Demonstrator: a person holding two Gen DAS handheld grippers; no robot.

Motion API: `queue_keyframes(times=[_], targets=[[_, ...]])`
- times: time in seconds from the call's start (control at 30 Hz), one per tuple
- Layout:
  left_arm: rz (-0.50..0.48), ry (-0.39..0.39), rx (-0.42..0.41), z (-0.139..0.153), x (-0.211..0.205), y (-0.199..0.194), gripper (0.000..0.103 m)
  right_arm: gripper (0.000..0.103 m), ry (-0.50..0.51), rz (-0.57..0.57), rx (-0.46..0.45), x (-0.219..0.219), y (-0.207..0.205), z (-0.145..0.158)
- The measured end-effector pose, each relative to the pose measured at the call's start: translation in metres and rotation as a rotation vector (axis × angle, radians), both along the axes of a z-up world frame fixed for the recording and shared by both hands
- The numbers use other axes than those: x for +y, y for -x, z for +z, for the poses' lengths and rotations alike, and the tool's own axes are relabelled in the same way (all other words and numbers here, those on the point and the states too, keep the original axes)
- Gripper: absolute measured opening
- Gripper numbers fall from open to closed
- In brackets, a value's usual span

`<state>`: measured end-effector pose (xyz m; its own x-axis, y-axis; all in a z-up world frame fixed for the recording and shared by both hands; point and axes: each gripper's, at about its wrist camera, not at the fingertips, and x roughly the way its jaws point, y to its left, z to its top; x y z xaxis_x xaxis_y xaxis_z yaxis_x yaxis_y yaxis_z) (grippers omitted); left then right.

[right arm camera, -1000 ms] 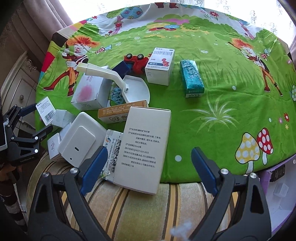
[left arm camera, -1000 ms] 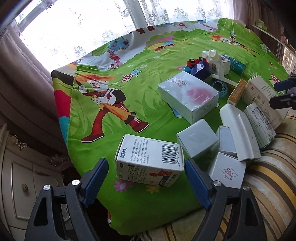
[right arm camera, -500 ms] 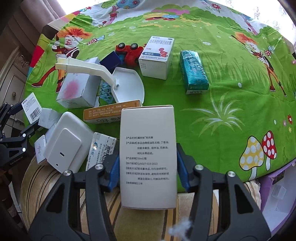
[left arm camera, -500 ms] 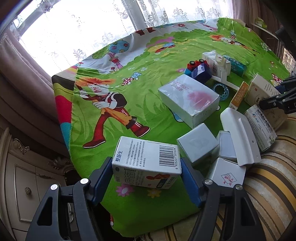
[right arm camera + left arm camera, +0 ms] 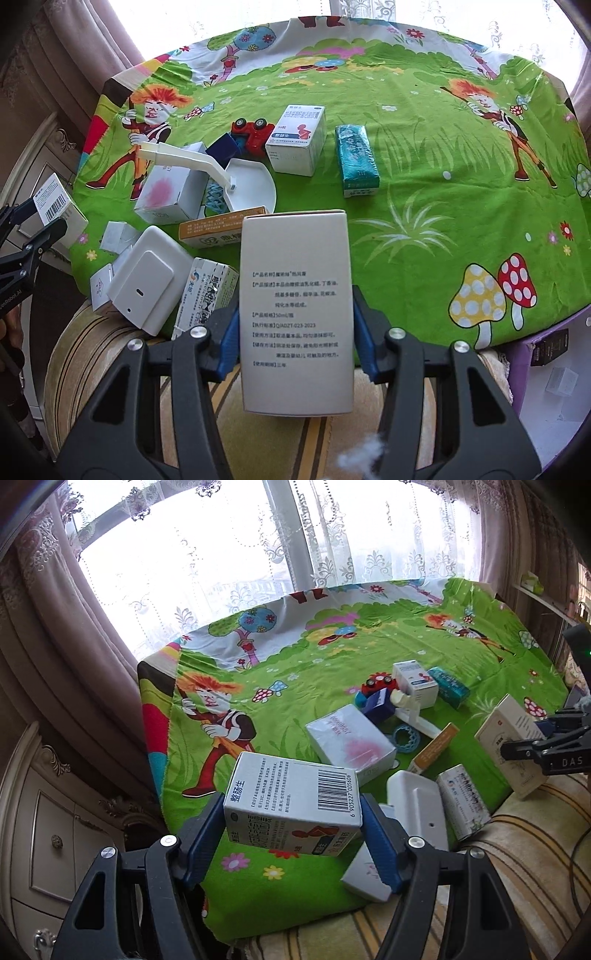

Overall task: Organize rigid objects
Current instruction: 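Grasp the white barcode box with the left tool while the right tool grasps the tall cream box, then carry both boxes into the purple-rimmed storage box and open both tools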

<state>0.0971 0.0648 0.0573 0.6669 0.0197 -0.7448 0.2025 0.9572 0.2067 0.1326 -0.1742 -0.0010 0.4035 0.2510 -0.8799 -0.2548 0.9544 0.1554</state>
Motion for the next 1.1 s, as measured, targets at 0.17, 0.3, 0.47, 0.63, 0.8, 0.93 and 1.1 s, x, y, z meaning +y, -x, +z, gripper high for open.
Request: queue_keyframes(times=[0.17, 0.3, 0.47, 0.63, 0.8, 0.93, 1.1], targets=[[-0.054, 0.059, -0.017, 0.007, -0.037, 0.014, 0.072, 0.056, -0.015, -0.007, -0.033, -0.015, 0.012, 0.014], [-0.105, 0.115, -0.008, 0.009, -0.068, 0.022, 0.072, 0.056, -0.038, -0.029, -0.046, -0.036, 0.024, 0.022], [-0.16, 0.204, 0.02, 0.011, -0.104, 0.028, 0.072, 0.056, -0.049, -0.053, -0.071, -0.063, 0.038, 0.032], [-0.222, 0.236, 0.04, 0.01, -0.146, 0.034, 0.072, 0.056, -0.055, -0.091, -0.085, -0.099, 0.053, 0.038], [-0.282, 0.281, 0.073, 0.01, -0.183, 0.039, 0.072, 0.056, -0.063, -0.145, -0.099, -0.135, 0.065, 0.042], [-0.322, 0.319, 0.104, 0.009, -0.213, 0.042, 0.072, 0.056, -0.062, -0.185, -0.104, -0.161, 0.073, 0.043], [-0.387, 0.338, 0.133, 0.006, -0.253, 0.047, 0.072, 0.056, -0.059, -0.242, -0.101, -0.196, 0.082, 0.039]])
